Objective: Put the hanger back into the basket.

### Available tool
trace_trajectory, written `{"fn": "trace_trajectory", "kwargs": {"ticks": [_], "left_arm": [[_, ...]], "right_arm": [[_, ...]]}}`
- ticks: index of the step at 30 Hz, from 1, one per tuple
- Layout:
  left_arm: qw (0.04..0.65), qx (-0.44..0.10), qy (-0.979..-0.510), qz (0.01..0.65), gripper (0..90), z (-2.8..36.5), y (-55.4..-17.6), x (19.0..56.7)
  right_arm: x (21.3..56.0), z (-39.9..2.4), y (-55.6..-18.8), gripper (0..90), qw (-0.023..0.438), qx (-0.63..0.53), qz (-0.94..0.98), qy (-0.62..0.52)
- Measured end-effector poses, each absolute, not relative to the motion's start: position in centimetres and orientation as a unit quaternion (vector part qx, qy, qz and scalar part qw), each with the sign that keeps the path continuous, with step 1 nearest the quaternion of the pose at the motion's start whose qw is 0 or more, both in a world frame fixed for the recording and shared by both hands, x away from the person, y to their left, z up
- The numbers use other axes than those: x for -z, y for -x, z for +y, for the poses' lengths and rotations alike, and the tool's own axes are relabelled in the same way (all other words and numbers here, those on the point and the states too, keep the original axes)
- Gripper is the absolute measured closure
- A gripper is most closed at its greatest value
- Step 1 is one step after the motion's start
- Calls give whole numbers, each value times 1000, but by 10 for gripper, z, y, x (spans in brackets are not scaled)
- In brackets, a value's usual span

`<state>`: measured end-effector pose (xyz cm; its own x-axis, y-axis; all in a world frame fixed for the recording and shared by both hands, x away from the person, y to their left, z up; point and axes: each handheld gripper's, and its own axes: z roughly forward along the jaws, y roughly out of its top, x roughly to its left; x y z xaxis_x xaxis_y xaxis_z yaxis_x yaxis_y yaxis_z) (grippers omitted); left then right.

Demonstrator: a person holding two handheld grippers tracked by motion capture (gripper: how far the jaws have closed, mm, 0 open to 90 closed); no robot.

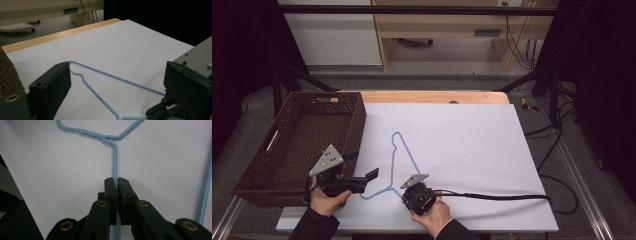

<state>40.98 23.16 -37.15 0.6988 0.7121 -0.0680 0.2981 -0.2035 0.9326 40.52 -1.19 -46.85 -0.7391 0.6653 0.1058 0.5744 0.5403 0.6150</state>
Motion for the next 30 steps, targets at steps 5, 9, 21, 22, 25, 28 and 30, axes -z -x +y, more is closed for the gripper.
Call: {"fn": "trace_trajectory", "kwargs": {"ticks": [5, 9, 21, 22, 25, 28, 30], "left_arm": [[538, -196, -749, 334, 72, 233, -408, 369], [541, -197, -748, 332, 72, 233, -406, 367], [544, -199, -745, 330, 57, 235, -402, 364], [545, -198, -744, 330, 56, 235, -402, 364], [543, -201, -746, 331, 49, 237, -399, 364], [542, -199, -747, 331, 47, 239, -395, 364], [539, -198, -749, 332, 42, 240, -391, 366]], "right_arm": [[464, -15, -406, 874, 61, -328, 876, -348], [457, -19, -407, 874, 55, -335, 871, -354], [436, -41, -415, 874, 41, -378, 854, -355], [434, -44, -416, 875, 41, -381, 853, -354], [430, -47, -417, 874, 41, -391, 849, -353], [427, -50, -418, 874, 42, -398, 845, -354], [425, -52, -419, 875, 41, -401, 844, -353]]}}
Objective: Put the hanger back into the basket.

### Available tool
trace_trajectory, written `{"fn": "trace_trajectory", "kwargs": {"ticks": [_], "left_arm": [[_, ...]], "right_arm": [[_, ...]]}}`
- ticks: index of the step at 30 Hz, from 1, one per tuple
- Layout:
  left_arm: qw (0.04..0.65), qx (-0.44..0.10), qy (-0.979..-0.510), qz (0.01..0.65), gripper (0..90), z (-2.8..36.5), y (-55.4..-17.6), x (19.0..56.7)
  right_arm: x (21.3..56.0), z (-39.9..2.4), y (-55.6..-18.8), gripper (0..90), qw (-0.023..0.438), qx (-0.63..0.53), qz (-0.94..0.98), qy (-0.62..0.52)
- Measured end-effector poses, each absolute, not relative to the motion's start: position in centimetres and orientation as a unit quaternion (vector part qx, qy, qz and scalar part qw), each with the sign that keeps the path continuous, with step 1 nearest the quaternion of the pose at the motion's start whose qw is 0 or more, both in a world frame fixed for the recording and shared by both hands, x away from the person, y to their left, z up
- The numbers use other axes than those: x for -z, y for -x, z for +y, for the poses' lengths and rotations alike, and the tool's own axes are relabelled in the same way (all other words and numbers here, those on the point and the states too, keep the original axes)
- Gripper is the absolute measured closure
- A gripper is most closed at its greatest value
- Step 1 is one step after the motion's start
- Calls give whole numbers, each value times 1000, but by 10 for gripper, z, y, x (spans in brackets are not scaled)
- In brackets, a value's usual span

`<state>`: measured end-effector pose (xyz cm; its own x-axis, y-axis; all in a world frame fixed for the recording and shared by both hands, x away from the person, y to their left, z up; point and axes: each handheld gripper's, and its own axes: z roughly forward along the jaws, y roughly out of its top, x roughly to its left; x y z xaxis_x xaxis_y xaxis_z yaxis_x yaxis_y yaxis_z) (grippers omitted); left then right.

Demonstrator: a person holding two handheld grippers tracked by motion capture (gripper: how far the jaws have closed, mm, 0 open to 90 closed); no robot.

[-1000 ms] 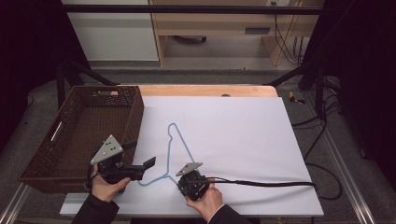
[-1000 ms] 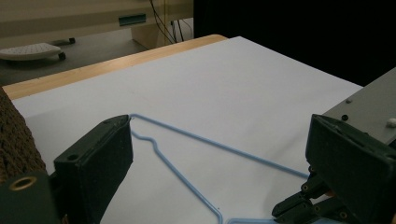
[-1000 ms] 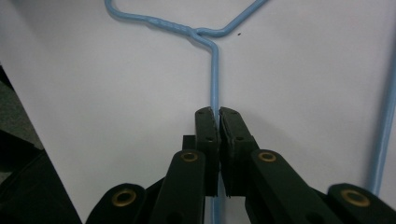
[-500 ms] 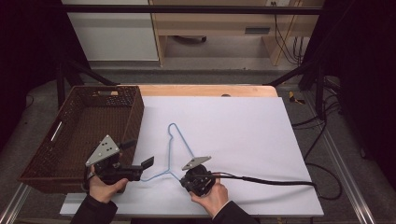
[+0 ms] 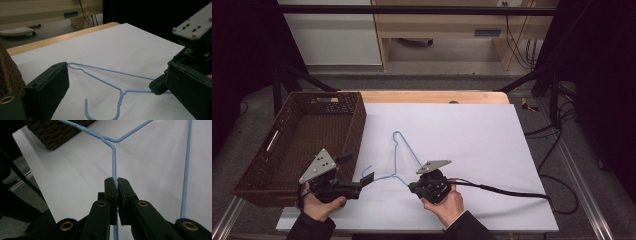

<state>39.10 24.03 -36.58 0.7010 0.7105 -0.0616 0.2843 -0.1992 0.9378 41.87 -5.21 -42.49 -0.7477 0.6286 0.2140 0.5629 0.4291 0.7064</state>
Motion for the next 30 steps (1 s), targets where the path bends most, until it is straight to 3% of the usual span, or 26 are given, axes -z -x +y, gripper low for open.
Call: {"fn": "trace_trajectory", "kwargs": {"ticks": [9, 30], "left_arm": [[521, -185, -759, 345, 38, 243, -377, 386], [482, -155, -793, 339, 54, 211, -380, 415]], "right_arm": [[420, -56, -419, 875, 43, -410, 840, -352], [415, -63, -421, 875, 45, -421, 835, -352]]}}
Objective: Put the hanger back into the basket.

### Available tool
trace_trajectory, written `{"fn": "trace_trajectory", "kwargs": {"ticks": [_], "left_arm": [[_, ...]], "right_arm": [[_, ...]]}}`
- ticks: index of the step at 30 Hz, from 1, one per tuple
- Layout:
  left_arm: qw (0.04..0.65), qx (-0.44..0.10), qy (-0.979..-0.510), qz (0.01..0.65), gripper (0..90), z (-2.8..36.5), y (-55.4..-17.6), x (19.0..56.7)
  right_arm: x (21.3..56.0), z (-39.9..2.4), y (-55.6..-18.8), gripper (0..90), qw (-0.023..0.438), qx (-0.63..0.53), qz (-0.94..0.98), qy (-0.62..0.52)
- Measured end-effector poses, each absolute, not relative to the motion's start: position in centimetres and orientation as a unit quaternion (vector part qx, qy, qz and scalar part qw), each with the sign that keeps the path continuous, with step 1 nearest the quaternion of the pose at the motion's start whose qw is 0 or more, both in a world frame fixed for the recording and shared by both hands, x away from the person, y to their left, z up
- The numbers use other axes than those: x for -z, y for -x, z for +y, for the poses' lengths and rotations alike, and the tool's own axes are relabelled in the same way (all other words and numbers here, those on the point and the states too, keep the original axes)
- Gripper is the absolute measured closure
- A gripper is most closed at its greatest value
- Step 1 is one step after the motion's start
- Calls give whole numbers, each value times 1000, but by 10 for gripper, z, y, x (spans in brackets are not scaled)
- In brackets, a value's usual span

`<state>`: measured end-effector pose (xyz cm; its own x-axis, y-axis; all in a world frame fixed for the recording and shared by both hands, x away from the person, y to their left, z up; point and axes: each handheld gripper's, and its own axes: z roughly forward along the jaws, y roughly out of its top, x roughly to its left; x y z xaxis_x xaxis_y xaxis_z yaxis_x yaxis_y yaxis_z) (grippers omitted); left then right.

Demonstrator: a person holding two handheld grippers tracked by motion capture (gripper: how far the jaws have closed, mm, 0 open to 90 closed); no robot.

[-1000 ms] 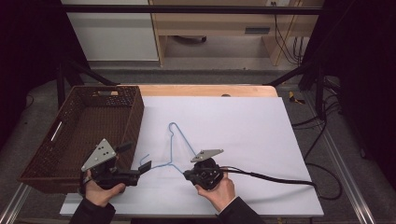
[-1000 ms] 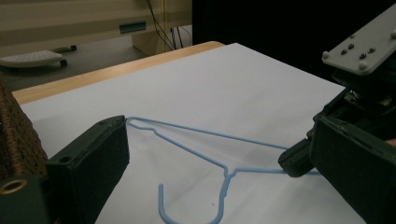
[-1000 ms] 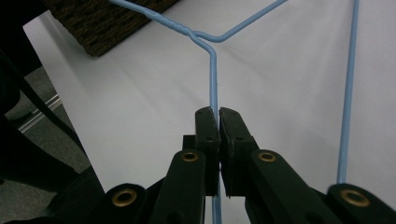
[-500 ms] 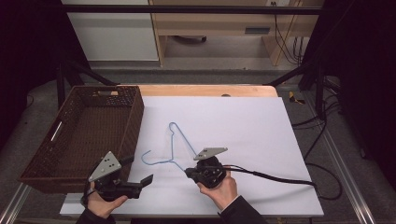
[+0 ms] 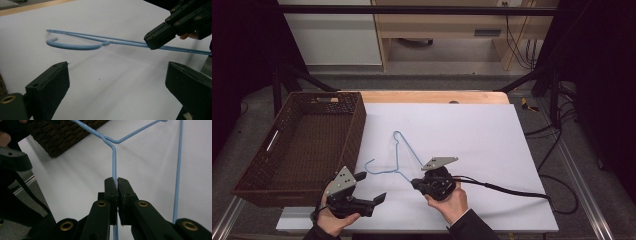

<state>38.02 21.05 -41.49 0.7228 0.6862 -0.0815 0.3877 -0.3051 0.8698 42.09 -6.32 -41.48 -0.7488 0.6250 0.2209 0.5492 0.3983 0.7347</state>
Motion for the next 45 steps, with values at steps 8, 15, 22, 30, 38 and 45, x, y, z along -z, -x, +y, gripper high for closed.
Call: {"fn": "trace_trajectory", "kwargs": {"ticks": [8, 15, 22, 30, 38, 45], "left_arm": [[479, -148, -794, 344, 83, 194, -389, 427], [497, -145, -779, 355, 168, 190, -402, 428], [513, -153, -763, 362, 283, 185, -415, 428], [525, -150, -755, 363, 431, 186, -420, 430], [523, -157, -759, 355, 599, 185, -420, 430], [524, -156, -758, 356, 733, 183, -421, 431]], "right_arm": [[414, -65, -421, 874, 44, -423, 833, -355], [413, -66, -421, 874, 44, -424, 833, -353], [412, -67, -421, 874, 45, -423, 833, -353], [412, -67, -422, 875, 45, -423, 834, -352], [412, -67, -421, 874, 45, -422, 834, -354], [413, -67, -421, 874, 44, -420, 835, -353]]}}
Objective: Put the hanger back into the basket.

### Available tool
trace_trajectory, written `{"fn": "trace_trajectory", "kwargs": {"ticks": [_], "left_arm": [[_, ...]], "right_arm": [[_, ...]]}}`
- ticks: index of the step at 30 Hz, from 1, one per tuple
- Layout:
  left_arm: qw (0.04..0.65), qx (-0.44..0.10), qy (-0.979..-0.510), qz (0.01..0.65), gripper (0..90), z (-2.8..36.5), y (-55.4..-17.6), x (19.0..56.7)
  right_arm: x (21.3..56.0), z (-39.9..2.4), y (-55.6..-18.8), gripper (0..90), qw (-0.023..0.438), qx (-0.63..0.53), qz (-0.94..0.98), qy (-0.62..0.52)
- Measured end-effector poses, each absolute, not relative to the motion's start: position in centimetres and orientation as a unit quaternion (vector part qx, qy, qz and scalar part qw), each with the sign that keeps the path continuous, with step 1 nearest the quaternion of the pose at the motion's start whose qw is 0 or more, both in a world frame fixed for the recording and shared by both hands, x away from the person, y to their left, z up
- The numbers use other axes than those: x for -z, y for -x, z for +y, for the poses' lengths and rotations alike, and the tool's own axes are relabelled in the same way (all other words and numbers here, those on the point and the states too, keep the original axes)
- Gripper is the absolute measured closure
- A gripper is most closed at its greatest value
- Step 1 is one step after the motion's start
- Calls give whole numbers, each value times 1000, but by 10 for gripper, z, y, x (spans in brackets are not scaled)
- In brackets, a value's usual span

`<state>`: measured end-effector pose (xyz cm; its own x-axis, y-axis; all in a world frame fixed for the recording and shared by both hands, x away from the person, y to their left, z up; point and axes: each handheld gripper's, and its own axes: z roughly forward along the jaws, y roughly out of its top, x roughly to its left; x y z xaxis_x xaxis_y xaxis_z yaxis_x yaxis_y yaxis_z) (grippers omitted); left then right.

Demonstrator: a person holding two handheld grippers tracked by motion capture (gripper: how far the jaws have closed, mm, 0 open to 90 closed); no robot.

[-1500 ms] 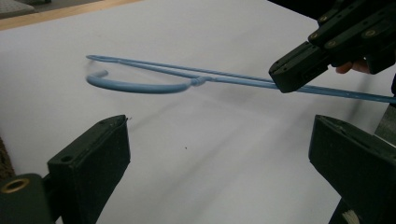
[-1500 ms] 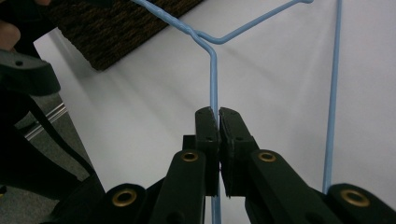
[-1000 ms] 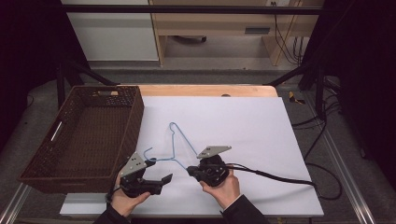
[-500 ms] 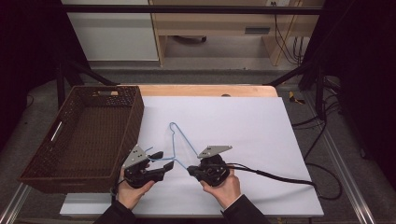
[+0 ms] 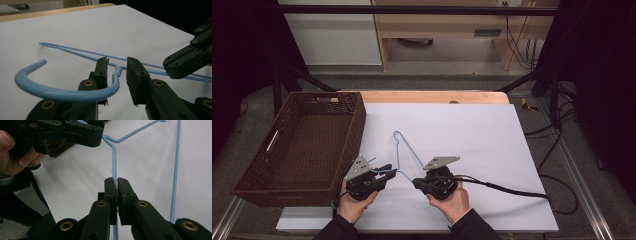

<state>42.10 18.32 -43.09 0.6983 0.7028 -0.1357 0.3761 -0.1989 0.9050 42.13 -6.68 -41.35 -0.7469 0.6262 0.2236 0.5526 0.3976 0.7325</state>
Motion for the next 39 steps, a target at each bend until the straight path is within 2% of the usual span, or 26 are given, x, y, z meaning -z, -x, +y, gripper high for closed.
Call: {"fn": "trace_trajectory", "kwargs": {"ticks": [2, 11, 24, 25, 29, 31, 36, 39], "left_arm": [[527, -155, -756, 358, 781, 183, -421, 430], [539, -136, -753, 353, 843, 183, -421, 427], [527, -151, -760, 349, 850, 175, -419, 423], [521, -157, -763, 349, 850, 173, -418, 424], [517, -158, -767, 346, 850, 171, -418, 423], [514, -158, -768, 347, 850, 170, -418, 422], [510, -158, -769, 350, 850, 168, -419, 421], [510, -159, -770, 350, 850, 167, -419, 420]], "right_arm": [[413, -67, -421, 873, 44, -421, 834, -354], [417, -69, -422, 872, 43, -417, 836, -355], [420, -68, -421, 864, 48, -408, 843, -346], [419, -68, -421, 856, 51, -410, 843, -345], [411, -72, -419, 728, 78, -417, 840, -337], [406, -74, -419, 627, 88, -422, 841, -328], [406, -71, -420, 541, 97, -409, 850, -317], [412, -63, -418, 542, 89, -398, 858, -312]]}}
